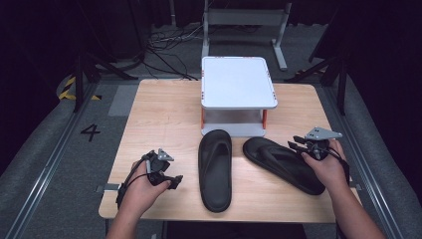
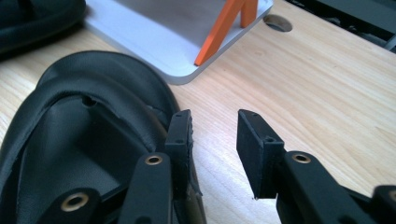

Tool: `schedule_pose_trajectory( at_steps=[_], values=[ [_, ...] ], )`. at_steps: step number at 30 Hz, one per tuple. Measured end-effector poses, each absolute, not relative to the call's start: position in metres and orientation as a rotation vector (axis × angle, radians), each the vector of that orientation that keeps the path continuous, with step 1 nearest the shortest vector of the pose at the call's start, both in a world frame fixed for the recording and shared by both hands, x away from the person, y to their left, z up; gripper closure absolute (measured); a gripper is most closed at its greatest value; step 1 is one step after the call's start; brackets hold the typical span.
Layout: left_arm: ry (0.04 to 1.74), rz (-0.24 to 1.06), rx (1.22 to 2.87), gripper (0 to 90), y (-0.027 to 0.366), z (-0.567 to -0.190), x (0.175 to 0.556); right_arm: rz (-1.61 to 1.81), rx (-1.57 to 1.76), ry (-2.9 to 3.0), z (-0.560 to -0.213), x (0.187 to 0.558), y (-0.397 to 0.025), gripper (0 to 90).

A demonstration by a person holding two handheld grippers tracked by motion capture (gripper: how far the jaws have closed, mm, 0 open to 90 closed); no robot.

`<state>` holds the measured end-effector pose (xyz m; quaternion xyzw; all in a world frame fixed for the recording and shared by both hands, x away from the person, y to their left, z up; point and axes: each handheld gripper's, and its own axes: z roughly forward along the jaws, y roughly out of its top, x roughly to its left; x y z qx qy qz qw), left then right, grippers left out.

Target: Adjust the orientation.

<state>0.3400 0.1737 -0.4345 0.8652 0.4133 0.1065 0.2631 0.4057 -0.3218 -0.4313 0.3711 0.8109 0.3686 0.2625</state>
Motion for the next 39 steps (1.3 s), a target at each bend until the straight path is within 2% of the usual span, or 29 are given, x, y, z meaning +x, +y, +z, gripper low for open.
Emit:
schedule_pose_trajectory(
  at_steps=[6, 10, 15, 20, 26, 28, 31, 39],
  values=[
    [1.143, 0.266, 2.337, 30.5, 0.171, -0.435, 0.34, 0.963, 1.069, 2.182, -0.421, 0.402, -0.336, 64.0],
    [1.123, 0.245, 2.353, 36.1, 0.168, -0.434, 0.345, 0.89, 1.142, 2.197, -0.421, 0.397, -0.353, 63.1],
    [1.121, 0.245, 2.391, 38.6, 0.162, -0.434, 0.353, 0.776, 1.252, 2.293, -0.429, 0.389, -0.369, 67.4],
    [1.103, 0.235, 2.411, 39.5, 0.156, -0.434, 0.359, 0.683, 1.316, 2.36, -0.441, 0.384, -0.373, 66.0],
    [1.096, 0.12, 2.442, 44.8, 0.143, -0.438, 0.364, 0.565, 1.442, 2.359, -0.442, 0.373, -0.376, 73.0],
    [1.077, 0.099, 2.445, 45.6, 0.14, -0.44, 0.365, 0.547, 1.5, 2.393, -0.441, 0.367, -0.374, 77.4],
    [1.063, 0.095, 2.457, 46.3, 0.137, -0.442, 0.367, 0.569, 1.563, 2.465, -0.44, 0.359, -0.367, 78.8],
    [1.033, 0.086, 2.456, 46.4, 0.131, -0.444, 0.37, 0.636, 1.536, 2.639, -0.442, 0.347, -0.328, 74.7]
  ],
)
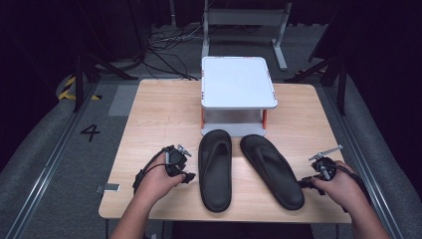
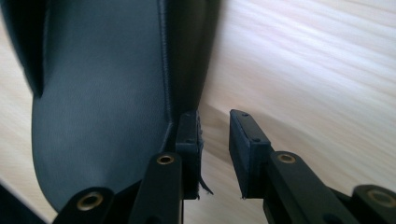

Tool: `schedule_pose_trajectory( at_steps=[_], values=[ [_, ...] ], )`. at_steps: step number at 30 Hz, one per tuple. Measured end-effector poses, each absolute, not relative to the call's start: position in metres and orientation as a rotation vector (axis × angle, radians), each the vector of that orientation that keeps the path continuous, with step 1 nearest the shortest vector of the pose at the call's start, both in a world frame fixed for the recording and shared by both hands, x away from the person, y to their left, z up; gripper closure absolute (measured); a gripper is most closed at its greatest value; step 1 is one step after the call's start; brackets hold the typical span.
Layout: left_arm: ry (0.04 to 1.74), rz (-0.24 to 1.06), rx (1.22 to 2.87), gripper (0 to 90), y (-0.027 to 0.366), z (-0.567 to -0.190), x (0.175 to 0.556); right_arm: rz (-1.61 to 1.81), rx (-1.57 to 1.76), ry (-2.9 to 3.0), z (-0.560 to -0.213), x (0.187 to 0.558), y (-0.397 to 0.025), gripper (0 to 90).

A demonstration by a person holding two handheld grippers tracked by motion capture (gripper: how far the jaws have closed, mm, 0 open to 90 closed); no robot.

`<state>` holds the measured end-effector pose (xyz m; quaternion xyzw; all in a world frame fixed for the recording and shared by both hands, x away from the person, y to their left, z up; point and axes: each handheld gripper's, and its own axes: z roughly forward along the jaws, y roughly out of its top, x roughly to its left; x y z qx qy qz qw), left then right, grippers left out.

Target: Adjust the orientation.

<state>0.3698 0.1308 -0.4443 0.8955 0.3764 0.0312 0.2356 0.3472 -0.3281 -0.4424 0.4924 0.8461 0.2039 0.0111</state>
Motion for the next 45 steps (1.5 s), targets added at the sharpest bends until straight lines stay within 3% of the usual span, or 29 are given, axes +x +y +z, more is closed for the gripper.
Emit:
schedule_pose_trajectory(
  at_steps=[13, 29, 39, 45],
  values=[
    [0.985, 0.083, 2.502, 49.5, 0.121, -0.446, 0.367, 0.77, 1.536, 2.769, -0.45, 0.334, -0.272, 67.6],
    [0.991, 0.074, 2.482, 49.2, 0.122, -0.444, 0.364, 0.861, 1.376, 2.82, -0.451, 0.328, -0.243, 59.5],
    [0.988, 0.054, 2.488, 54.7, 0.118, -0.441, 0.361, 1.098, 1.12, 2.519, -0.419, 0.359, -0.235, 42.7],
    [0.99, 0.04, 2.473, 53.6, 0.119, -0.441, 0.359, 1.032, 1.041, 2.517, -0.429, 0.387, -0.204, 43.1]
  ],
)
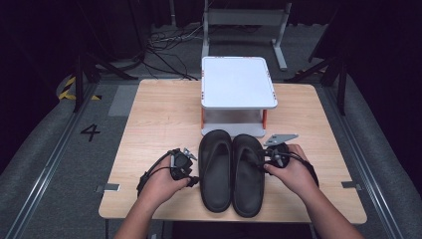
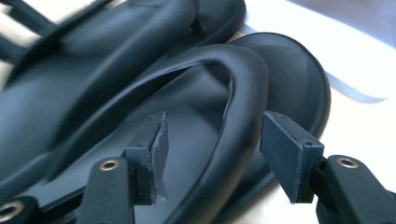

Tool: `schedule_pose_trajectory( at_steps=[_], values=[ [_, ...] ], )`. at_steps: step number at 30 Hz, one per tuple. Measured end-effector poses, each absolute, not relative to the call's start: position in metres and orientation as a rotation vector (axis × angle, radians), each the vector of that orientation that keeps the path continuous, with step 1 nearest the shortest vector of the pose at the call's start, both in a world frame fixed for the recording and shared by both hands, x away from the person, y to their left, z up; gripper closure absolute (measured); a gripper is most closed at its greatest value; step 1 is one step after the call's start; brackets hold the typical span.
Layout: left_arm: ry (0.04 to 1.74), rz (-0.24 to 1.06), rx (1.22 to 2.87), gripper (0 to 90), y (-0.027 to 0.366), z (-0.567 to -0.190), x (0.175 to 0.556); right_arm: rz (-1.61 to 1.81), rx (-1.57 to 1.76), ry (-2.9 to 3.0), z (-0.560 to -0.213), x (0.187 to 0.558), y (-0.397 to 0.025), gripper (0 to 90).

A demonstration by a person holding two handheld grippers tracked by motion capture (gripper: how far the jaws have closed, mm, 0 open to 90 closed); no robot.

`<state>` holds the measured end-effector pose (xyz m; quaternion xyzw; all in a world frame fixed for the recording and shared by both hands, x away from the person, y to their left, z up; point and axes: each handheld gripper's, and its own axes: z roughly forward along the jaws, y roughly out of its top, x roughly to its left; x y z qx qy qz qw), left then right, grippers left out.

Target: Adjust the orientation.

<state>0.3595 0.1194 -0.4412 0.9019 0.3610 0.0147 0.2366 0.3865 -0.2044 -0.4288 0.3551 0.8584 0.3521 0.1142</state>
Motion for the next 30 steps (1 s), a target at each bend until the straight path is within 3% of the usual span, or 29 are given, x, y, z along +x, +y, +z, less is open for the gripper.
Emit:
schedule_pose_trajectory(
  at_steps=[10, 17, 24, 30],
  values=[
    [1.0, -0.04, 2.446, 55.7, 0.117, -0.445, 0.358, 0.889, 0.996, 2.443, -0.44, 0.418, -0.18, 50.2],
    [1.001, -0.05, 2.408, 45.2, 0.119, -0.442, 0.356, 0.814, 0.928, 2.432, -0.437, 0.419, -0.175, 57.8],
    [0.996, -0.041, 2.403, 41.5, 0.119, -0.442, 0.356, 0.836, 0.946, 2.407, -0.436, 0.421, -0.176, 55.6],
    [0.986, 0.008, 2.393, 38.9, 0.123, -0.438, 0.358, 0.897, 0.988, 2.413, -0.428, 0.408, -0.185, 47.6]
  ],
)
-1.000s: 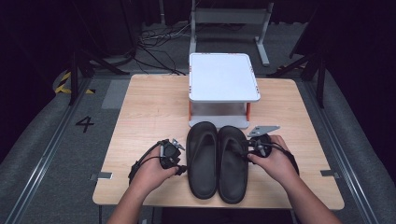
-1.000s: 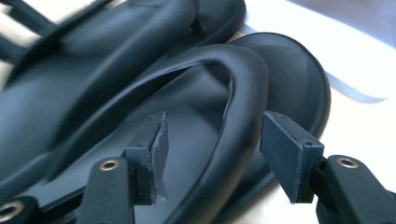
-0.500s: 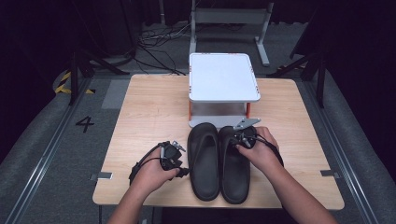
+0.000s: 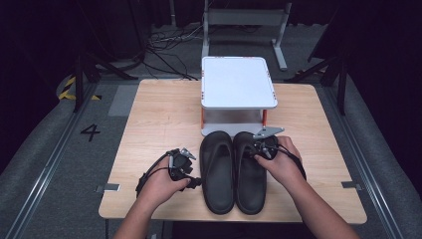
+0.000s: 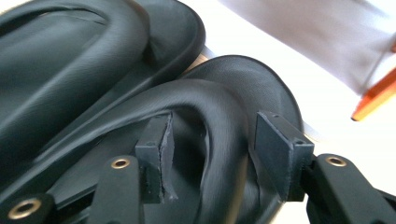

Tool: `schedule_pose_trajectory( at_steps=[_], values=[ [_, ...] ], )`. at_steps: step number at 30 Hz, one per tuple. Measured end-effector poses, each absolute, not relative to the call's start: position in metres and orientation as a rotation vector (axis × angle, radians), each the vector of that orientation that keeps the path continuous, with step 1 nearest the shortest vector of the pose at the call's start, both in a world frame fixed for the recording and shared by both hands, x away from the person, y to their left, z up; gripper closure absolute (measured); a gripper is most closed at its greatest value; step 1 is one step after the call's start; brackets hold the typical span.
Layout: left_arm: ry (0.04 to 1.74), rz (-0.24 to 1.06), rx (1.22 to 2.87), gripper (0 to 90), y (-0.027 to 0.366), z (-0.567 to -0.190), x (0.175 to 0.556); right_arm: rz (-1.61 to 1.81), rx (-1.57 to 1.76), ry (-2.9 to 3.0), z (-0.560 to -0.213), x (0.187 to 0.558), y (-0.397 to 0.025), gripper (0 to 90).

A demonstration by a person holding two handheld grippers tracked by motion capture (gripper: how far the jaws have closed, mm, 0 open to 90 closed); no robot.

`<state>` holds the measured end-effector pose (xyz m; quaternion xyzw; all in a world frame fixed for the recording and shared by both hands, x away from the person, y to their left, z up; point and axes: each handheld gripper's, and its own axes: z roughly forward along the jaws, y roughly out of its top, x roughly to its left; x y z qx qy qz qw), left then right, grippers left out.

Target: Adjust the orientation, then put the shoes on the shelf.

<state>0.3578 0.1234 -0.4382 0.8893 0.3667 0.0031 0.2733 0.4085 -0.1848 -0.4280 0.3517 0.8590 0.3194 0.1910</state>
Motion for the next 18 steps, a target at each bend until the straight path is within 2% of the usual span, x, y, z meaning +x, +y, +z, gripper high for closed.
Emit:
schedule_pose_trajectory(
  at_steps=[6, 18],
  values=[
    [1.015, 0.097, 2.392, 32.9, 0.133, -0.435, 0.359, 0.959, 0.986, 2.39, -0.411, 0.386, -0.19, 43.9],
    [1.042, 0.177, 2.353, 31.9, 0.144, -0.427, 0.358, 1.085, 1.068, 2.481, -0.407, 0.356, -0.178, 42.9]
  ],
)
